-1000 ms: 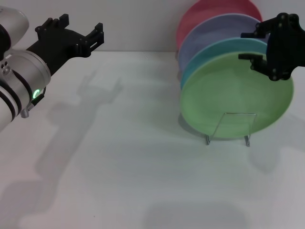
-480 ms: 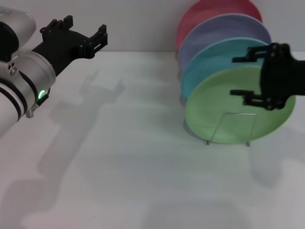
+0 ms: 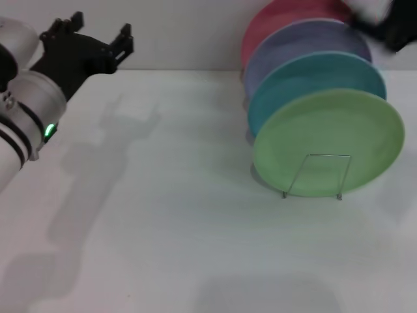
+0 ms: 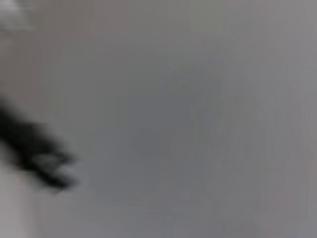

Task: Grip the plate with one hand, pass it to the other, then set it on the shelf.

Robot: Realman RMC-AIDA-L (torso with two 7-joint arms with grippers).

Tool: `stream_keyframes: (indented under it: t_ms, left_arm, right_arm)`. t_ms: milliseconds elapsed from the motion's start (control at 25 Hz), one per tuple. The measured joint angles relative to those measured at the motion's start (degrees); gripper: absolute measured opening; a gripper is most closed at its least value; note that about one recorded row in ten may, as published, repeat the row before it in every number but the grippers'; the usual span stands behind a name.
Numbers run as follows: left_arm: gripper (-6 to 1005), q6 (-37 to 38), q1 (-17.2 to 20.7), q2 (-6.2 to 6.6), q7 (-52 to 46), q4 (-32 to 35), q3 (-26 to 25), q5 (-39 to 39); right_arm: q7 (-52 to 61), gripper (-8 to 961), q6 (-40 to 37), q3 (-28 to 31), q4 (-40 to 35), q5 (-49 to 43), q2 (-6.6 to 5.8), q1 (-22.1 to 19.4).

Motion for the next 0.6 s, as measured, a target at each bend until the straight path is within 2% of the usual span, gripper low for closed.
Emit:
stream_keyframes:
  t_ms: [40, 80, 120, 240, 280, 320, 480, 560, 600]
  left_arm:
    - [802, 1.2, 0.2, 0.03, 0.0, 0.6, 0.0, 0.0]
    - [802, 1.2, 0.2, 0.03, 0.0, 0.6, 0.0, 0.0]
    - [802, 1.7, 0.2, 0.03, 0.0, 1.3, -0.1, 0.0]
    - [802, 1.9, -0.1, 0.04, -0.2, 2.2, -0.2, -0.1]
    - [802, 2.0, -0.3, 0.06, -0.3, 2.7, -0.3, -0.2]
    - [802, 2.0, -0.9, 0.07, -0.4, 3.6, -0.4, -0.2]
    - [802, 1.8, -1.8, 0.01, -0.5, 4.9, -0.8, -0.3]
    - [802, 1.8, -2.0, 0.00, -0.5, 5.3, -0.9, -0.3]
    - [802, 2.0, -2.1, -0.01, -0.5, 5.3, -0.8, -0.3]
  right_arm:
    - [-9.3, 582, 1.0, 4.0, -10.2, 12.9, -0.31, 0.7]
    - [-9.3, 582, 1.0, 4.0, -10.2, 12.9, -0.31, 0.7]
    - [-16.3, 582, 3.5, 6.4, -17.2, 22.2, -0.31, 0.7]
    - [-20.5, 582, 3.5, 6.8, -20.3, 27.6, -0.19, 0.2]
    - [-22.1, 582, 2.1, 6.5, -20.7, 28.8, -0.04, 0.1]
    - [-25.0, 582, -2.5, 5.5, -21.4, 29.1, 0.13, 0.5]
    - [-27.0, 582, -8.2, 4.6, -22.7, 29.1, 0.03, 1.6]
    - [-29.1, 582, -9.0, 5.3, -24.4, 29.9, -0.02, 1.9]
    - [-33.2, 582, -7.7, 6.2, -27.6, 33.1, -0.03, 2.0]
